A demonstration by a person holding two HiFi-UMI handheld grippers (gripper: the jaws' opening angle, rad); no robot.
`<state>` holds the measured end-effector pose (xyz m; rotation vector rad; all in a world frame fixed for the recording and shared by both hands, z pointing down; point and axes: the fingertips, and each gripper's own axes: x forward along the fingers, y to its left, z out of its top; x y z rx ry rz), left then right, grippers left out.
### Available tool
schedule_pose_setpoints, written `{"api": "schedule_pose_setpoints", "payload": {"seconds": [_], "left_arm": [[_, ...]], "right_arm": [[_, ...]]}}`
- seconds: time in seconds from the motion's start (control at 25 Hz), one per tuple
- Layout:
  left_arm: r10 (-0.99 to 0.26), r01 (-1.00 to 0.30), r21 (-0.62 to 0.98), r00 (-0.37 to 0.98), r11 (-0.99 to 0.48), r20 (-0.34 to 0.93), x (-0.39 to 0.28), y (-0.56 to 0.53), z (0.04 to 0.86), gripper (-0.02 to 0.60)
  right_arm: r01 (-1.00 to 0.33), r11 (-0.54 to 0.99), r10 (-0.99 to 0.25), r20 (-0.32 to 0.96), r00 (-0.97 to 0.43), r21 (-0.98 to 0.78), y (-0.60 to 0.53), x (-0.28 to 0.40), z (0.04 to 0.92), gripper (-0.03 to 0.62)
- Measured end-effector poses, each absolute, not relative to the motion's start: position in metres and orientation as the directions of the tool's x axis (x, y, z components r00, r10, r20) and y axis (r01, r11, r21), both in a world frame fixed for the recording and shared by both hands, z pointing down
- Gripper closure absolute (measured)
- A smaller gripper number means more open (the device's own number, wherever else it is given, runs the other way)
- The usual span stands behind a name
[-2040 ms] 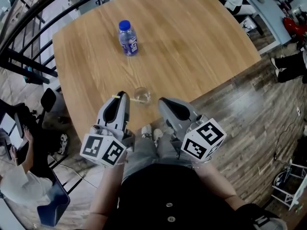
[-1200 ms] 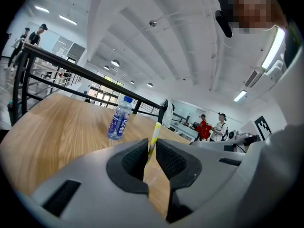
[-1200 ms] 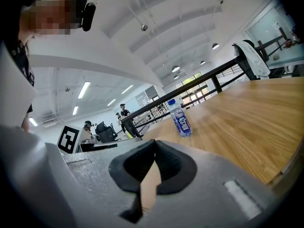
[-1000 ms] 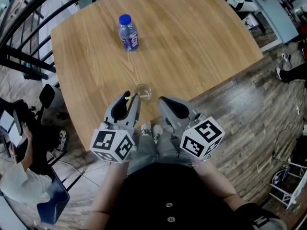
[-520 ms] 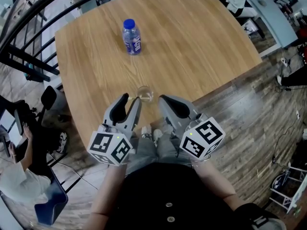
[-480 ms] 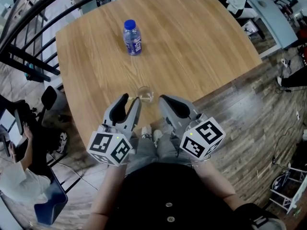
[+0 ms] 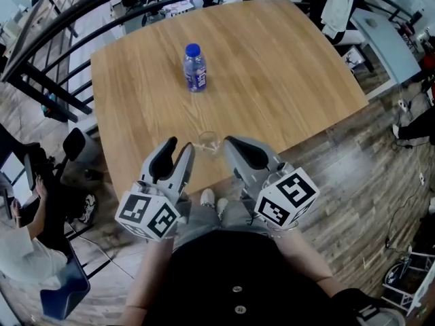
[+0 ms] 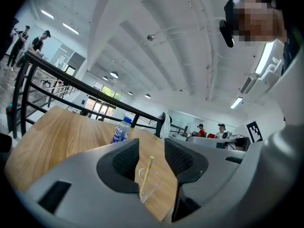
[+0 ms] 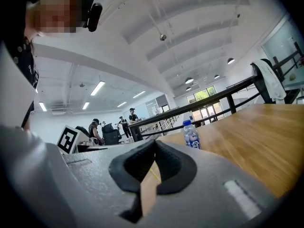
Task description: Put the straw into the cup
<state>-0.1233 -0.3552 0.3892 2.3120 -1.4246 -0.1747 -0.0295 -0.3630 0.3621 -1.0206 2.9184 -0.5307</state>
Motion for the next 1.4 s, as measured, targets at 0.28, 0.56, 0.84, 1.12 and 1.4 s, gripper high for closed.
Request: {"api": "schedule_pose_setpoints", "payload": {"seconds": [0.28, 0.56, 0.84, 1.12, 1.4], "left_arm": [[-0.883, -0.825, 0.385, 0.467, -0.413, 0.053, -0.121, -0.351, 0.362, 0.423], [-0.879, -0.818, 0.389, 0.476, -0.425, 0.041, -0.114, -0.341, 0.357, 0.480], [-0.866, -0.818, 0.378, 0.494, -0.434, 0.075, -0.112, -0.334, 0.364, 0.546], [-0.861, -0.831, 0.345, 0.497, -0.435, 0.110, -0.108, -0.328, 0.370, 0.560], [-0.854, -0.833, 0.340, 0.502, -0.436, 0.135, -0.103, -0.325, 0.379, 0.565]], "right_arm": [[-0.578, 0.752, -0.587, 0.076, -0.806, -0.318, -0.359, -0.035, 0.346, 0.595], [-0.571, 0.759, -0.584, 0.062, -0.809, -0.313, -0.351, -0.039, 0.339, 0.595], [-0.562, 0.768, -0.575, 0.053, -0.816, -0.307, -0.343, -0.041, 0.340, 0.595], [-0.562, 0.775, -0.563, 0.089, -0.822, -0.289, -0.335, -0.047, 0.348, 0.595], [-0.571, 0.764, -0.570, 0.099, -0.816, -0.300, -0.333, -0.044, 0.354, 0.595]]}}
